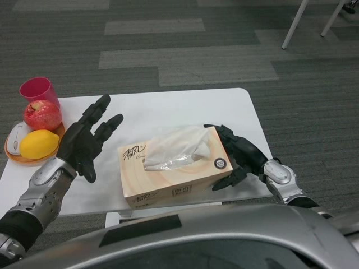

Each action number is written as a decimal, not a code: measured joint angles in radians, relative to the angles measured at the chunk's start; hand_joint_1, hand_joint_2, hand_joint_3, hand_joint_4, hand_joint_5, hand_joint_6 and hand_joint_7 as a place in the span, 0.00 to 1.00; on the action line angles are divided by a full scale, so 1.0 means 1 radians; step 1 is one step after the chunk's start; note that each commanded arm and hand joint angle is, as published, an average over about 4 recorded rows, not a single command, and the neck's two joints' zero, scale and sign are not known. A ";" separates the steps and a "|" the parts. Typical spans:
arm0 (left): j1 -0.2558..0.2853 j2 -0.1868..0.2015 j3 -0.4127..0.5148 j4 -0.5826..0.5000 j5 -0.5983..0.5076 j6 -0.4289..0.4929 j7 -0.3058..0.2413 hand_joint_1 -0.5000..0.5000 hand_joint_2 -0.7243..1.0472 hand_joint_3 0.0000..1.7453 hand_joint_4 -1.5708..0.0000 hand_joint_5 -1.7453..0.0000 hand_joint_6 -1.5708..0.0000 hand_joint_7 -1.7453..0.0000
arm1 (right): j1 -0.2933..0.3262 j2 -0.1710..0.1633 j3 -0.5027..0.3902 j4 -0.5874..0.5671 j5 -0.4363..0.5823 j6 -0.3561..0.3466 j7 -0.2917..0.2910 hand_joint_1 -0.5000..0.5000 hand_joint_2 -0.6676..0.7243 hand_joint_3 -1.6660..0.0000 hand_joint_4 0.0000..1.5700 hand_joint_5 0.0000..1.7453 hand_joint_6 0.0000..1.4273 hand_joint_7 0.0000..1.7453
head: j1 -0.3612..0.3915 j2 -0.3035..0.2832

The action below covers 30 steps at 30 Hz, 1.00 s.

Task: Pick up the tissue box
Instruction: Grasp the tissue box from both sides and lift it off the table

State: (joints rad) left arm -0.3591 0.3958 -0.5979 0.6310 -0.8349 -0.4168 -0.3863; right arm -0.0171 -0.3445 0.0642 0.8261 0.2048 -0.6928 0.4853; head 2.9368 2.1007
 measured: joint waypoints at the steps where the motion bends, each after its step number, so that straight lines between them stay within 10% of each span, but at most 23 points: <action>1: 0.000 -0.001 -0.001 0.001 0.000 0.000 0.000 1.00 0.10 0.00 1.00 0.76 1.00 0.92 | -0.001 0.004 0.000 0.001 -0.002 -0.001 -0.006 0.04 0.36 0.86 0.00 0.00 0.00 0.16 | 0.003 0.000; 30: -0.004 -0.033 -0.010 0.036 -0.051 -0.056 0.040 1.00 0.10 0.00 1.00 0.76 1.00 0.92 | -0.061 0.089 0.041 0.046 -0.024 -0.006 -0.191 0.08 0.32 0.81 0.00 0.01 0.00 0.12 | 0.041 0.010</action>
State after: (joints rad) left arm -0.3632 0.3629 -0.6082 0.6672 -0.8859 -0.4728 -0.3459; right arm -0.0780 -0.2557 0.1048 0.8717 0.1808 -0.6983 0.2941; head 2.9774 2.1103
